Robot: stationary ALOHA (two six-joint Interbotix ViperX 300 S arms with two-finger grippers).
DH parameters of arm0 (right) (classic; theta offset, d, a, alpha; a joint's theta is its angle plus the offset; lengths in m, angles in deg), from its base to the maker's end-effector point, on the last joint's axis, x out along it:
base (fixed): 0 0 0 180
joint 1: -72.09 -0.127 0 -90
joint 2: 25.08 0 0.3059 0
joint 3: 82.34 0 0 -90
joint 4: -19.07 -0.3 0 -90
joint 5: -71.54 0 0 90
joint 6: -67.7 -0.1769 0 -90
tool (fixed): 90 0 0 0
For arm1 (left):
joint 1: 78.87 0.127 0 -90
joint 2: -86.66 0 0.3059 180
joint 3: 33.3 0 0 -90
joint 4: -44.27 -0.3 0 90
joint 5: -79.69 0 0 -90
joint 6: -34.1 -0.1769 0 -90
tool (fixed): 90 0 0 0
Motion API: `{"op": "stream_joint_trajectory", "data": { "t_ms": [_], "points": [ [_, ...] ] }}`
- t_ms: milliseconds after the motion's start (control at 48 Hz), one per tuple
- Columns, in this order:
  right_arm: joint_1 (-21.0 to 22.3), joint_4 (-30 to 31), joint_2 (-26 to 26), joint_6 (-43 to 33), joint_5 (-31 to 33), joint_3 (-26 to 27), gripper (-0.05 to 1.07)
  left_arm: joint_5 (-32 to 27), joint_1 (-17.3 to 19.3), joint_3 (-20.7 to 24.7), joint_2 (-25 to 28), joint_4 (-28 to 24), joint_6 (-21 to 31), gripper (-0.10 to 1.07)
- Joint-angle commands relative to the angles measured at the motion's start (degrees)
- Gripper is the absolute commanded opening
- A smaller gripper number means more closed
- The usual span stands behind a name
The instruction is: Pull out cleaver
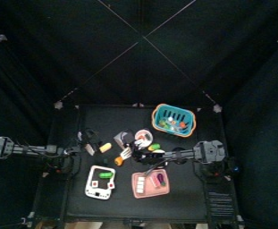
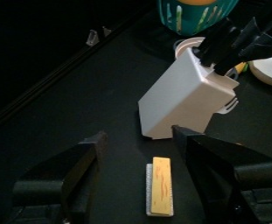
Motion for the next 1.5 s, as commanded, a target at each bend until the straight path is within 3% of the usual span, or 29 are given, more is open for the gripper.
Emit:
{"op": "stream_joint_trajectory", "data": {
  "t_ms": [0,292,1000,1479],
  "points": [
    [-0.18,0.18,3.43,0.09,0.88,1.32,0.44,-0.09,0.09,0.70,0.09,0.26,-0.09,0.95],
    [-2.72,0.62,5.71,0.09,4.31,1.67,0.44,0.00,0.26,0.70,0.09,0.53,-0.18,0.95],
    [-5.63,0.97,10.55,0.09,5.19,-2.29,0.44,-0.09,0.09,0.44,0.09,0.53,-0.18,0.95],
    [-10.20,4.57,12.92,0.00,10.02,-2.72,0.44,0.00,0.26,0.44,0.09,0.62,-0.18,0.95]
  ]
}}
